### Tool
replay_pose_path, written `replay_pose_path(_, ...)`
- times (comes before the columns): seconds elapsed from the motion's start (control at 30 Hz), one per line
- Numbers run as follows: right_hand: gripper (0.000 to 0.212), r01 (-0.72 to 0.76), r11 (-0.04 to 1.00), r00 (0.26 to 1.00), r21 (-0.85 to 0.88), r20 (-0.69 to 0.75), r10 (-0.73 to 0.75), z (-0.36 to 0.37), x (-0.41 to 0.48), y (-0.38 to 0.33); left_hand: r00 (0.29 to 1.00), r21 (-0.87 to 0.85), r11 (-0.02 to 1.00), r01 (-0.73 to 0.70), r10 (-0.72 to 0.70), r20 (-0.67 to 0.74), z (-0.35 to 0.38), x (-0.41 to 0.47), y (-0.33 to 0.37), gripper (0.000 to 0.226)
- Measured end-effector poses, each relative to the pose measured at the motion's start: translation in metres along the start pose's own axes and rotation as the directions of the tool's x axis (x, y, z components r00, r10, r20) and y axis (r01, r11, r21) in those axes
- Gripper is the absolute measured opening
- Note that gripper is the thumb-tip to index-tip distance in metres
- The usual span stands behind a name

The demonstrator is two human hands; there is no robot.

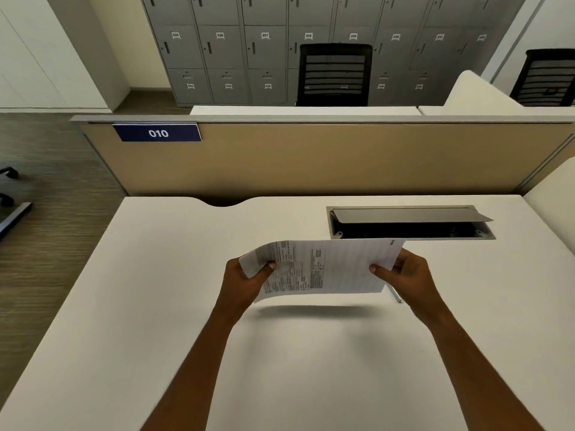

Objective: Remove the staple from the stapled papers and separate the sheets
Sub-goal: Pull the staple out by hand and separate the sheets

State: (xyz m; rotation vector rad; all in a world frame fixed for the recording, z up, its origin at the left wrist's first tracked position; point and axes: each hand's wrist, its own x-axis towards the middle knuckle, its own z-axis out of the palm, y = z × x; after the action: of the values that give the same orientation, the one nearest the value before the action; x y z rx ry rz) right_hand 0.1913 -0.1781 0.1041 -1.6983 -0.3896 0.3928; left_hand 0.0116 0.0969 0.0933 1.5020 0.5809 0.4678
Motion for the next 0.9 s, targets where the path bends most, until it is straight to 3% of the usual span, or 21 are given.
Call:
replay_pose_path(0.1,0.029,-0.054,0.997,0.997,0.049,-0.055,0.057,0.015,-0.004,0.022,0.999,-0.009,0.999,0.049,-0.049,0.010,0.004,-0.001,-0.017,0.017)
replay_pose_path(0.27,0.029,-0.086,0.996,0.987,0.022,-0.138,0.088,0.032,-0.007,0.054,0.989,-0.027,0.989,0.144,-0.145,-0.040,0.010,-0.003,-0.048,0.018)
replay_pose_path(0.6,0.030,-0.097,0.993,0.982,-0.074,-0.172,0.083,0.037,-0.004,0.072,0.988,0.006,0.988,0.152,-0.152,-0.026,0.007,-0.002,-0.056,0.020)
replay_pose_path(0.7,0.023,-0.040,0.987,0.984,-0.156,-0.178,0.012,0.038,-0.002,0.067,0.987,0.005,0.988,0.154,-0.154,-0.038,0.006,0.001,-0.053,0.019)
replay_pose_path(0.9,0.011,0.244,0.884,0.954,-0.398,-0.063,-0.292,0.025,0.007,0.011,0.990,-0.081,0.991,0.105,-0.112,-0.086,-0.012,0.004,-0.034,0.019)
